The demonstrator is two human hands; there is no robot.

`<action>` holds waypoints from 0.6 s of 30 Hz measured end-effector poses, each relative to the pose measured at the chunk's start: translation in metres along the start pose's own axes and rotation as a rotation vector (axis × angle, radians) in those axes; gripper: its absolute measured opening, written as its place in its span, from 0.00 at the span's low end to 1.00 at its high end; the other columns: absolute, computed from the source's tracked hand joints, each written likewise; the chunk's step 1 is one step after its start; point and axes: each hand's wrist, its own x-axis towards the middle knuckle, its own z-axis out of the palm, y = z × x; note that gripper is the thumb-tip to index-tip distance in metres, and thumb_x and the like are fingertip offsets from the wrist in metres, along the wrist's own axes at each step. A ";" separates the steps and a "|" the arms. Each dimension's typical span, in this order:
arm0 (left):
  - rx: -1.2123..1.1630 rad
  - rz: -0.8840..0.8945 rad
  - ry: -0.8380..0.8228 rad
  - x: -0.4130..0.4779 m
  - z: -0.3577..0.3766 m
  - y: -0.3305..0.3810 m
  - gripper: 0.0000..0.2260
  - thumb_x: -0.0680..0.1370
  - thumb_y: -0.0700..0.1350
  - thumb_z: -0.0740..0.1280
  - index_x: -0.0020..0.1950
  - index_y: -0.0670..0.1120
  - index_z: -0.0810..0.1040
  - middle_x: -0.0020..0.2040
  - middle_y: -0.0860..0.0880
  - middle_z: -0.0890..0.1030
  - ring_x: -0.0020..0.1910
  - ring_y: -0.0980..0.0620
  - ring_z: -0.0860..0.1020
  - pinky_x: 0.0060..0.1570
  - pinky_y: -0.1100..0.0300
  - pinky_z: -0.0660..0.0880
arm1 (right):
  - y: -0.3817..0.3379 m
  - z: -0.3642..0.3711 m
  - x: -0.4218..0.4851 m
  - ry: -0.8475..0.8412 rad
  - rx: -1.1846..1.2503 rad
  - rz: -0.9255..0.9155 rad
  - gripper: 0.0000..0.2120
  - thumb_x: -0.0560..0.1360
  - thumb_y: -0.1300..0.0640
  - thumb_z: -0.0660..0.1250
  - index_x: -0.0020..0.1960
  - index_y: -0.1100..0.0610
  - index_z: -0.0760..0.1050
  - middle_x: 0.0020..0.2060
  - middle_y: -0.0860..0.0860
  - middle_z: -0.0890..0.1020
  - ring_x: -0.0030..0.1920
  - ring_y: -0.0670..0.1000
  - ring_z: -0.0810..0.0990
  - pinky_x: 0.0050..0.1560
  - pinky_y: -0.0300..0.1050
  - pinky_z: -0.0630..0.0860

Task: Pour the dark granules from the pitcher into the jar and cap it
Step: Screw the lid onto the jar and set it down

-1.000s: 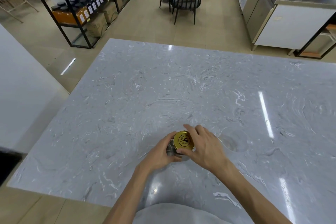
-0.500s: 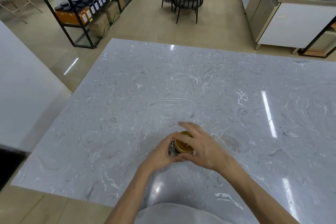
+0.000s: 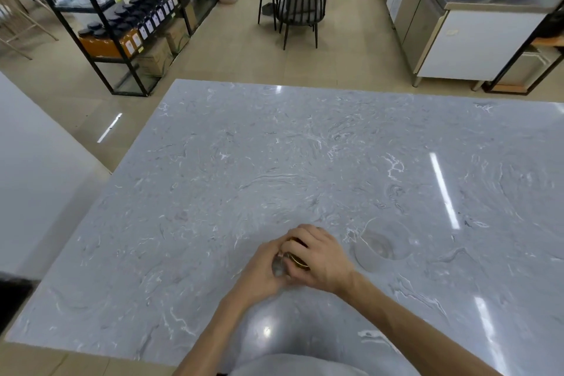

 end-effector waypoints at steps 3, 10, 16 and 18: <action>0.190 -0.168 0.170 -0.008 0.022 0.001 0.13 0.73 0.49 0.72 0.56 0.56 0.77 0.46 0.61 0.81 0.49 0.58 0.82 0.44 0.70 0.73 | -0.014 0.014 0.006 0.108 -0.110 0.184 0.03 0.72 0.54 0.69 0.43 0.53 0.80 0.43 0.48 0.83 0.47 0.53 0.83 0.43 0.47 0.76; 0.368 -0.291 0.443 -0.027 0.053 0.019 0.17 0.78 0.46 0.70 0.66 0.48 0.77 0.56 0.55 0.82 0.56 0.53 0.81 0.55 0.63 0.70 | -0.043 0.026 0.020 0.083 -0.083 0.596 0.02 0.73 0.54 0.68 0.42 0.52 0.78 0.42 0.46 0.81 0.47 0.52 0.81 0.46 0.48 0.75; 0.279 -0.354 0.375 -0.028 0.048 0.048 0.49 0.76 0.59 0.72 0.84 0.54 0.40 0.79 0.44 0.65 0.64 0.45 0.80 0.53 0.49 0.81 | -0.020 -0.017 0.003 0.010 0.175 0.444 0.22 0.80 0.41 0.61 0.70 0.49 0.72 0.68 0.48 0.76 0.73 0.52 0.67 0.74 0.48 0.61; 0.248 -0.377 0.287 -0.032 0.043 0.051 0.56 0.72 0.62 0.76 0.81 0.61 0.34 0.84 0.41 0.50 0.67 0.40 0.79 0.55 0.49 0.80 | -0.008 -0.040 -0.012 0.105 0.144 0.470 0.21 0.80 0.43 0.61 0.70 0.50 0.72 0.68 0.48 0.76 0.74 0.52 0.66 0.75 0.47 0.59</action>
